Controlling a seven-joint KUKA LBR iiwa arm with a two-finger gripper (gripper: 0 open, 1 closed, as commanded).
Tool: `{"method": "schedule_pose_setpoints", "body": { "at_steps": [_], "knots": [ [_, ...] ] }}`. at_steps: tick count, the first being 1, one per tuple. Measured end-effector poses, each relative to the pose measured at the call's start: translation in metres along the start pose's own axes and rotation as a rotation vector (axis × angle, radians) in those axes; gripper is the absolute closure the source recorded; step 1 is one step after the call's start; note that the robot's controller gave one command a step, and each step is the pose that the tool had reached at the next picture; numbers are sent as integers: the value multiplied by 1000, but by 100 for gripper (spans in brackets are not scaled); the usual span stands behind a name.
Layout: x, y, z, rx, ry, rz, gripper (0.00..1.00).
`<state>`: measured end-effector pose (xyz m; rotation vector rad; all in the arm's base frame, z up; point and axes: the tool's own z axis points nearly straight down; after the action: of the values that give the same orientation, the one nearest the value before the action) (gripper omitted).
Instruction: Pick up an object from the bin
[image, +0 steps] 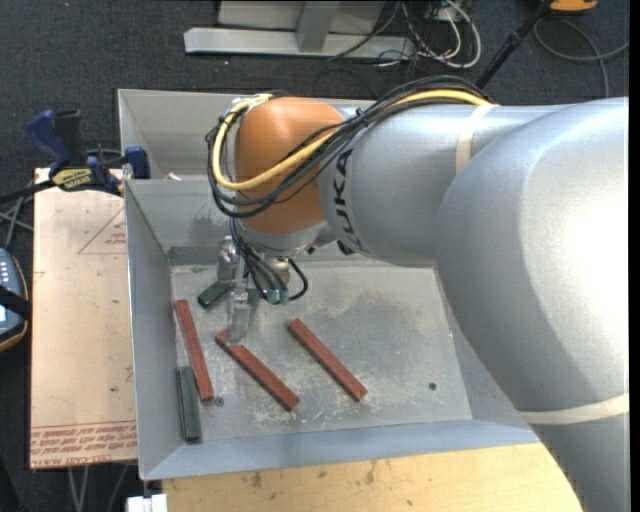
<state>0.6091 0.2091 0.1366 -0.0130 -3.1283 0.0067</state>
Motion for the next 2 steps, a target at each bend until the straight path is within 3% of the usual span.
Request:
{"method": "schedule_pose_setpoints", "body": {
  "at_steps": [1, 2],
  "knots": [
    [-26, -15, 3, -9, -29, -70, 0],
    [-30, -21, 19, -6, -23, -74, 0]
  ]
}}
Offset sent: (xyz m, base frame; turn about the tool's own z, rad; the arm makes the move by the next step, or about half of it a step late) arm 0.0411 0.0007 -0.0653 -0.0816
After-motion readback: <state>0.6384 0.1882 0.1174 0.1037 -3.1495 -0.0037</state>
